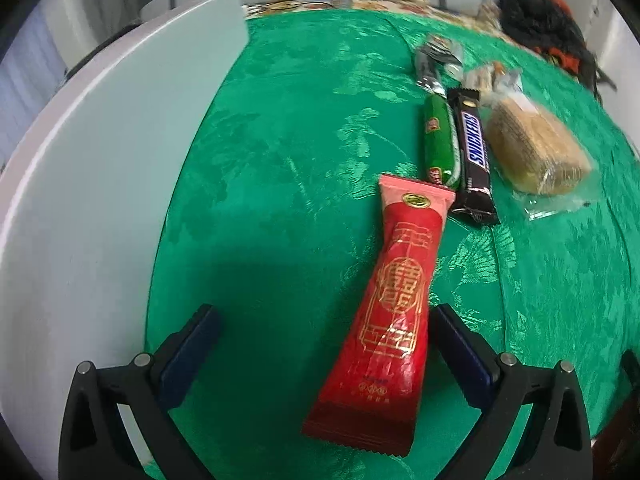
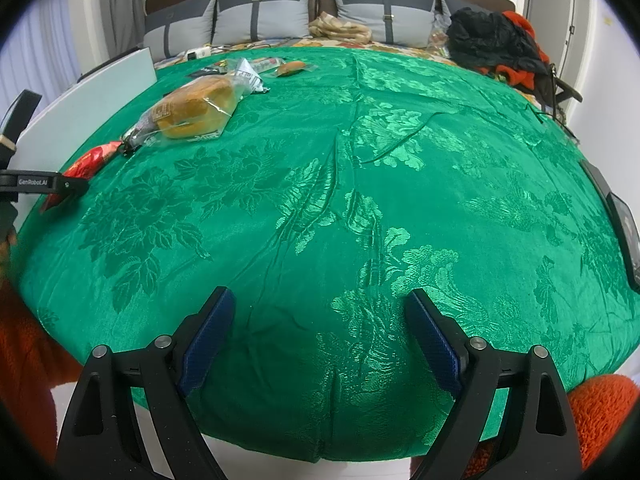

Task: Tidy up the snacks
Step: 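Grasp the red bar with the left gripper while the right gripper grasps the bagged bread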

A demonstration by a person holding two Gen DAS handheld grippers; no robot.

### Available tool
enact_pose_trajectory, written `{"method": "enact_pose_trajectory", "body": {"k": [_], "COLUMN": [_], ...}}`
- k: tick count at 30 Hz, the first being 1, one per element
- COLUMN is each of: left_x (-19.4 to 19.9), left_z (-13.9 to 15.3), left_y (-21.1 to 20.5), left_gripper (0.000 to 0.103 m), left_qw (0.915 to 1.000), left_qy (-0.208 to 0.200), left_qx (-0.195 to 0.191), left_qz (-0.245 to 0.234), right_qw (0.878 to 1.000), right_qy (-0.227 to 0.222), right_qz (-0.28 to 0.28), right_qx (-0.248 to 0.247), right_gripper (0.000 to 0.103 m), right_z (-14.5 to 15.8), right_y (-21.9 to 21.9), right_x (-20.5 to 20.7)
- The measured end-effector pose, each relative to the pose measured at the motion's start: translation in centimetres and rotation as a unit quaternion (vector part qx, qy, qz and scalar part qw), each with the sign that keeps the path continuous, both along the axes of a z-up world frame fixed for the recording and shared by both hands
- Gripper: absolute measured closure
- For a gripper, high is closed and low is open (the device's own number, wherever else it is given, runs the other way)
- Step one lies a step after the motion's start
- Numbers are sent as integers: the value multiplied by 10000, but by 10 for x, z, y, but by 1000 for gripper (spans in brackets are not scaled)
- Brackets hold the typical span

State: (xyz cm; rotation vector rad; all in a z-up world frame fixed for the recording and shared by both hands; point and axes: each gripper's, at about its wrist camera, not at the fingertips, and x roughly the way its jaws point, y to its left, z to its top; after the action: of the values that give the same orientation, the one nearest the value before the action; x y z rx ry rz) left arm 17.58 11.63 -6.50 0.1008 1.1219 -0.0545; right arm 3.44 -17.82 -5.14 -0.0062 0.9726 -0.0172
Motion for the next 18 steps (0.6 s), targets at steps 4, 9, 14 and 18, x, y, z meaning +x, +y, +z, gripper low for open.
{"method": "enact_pose_trajectory", "body": {"k": [4,9,14,18], "left_x": [1,1,-4,-11], "left_z": [2,2,11,13], "left_y": [-10,-5,-7,3], "left_gripper": [0,14,73,86], "left_qw": [9989,9979,9978,9968], "left_qy": [-22,121,-65,-54], "left_qx": [185,-293,-347,-755], "left_qz": [-441,-571,-570,-245], "right_qw": [10000,10000,10000,9992], "right_qy": [-4,-26,14,251], "right_qz": [0,-4,23,25], "right_qx": [0,-1,17,308], "right_gripper": [13,12,12,14], "right_z": [0,0,1,7], "right_y": [0,1,1,-7], "right_x": [0,0,0,5]}}
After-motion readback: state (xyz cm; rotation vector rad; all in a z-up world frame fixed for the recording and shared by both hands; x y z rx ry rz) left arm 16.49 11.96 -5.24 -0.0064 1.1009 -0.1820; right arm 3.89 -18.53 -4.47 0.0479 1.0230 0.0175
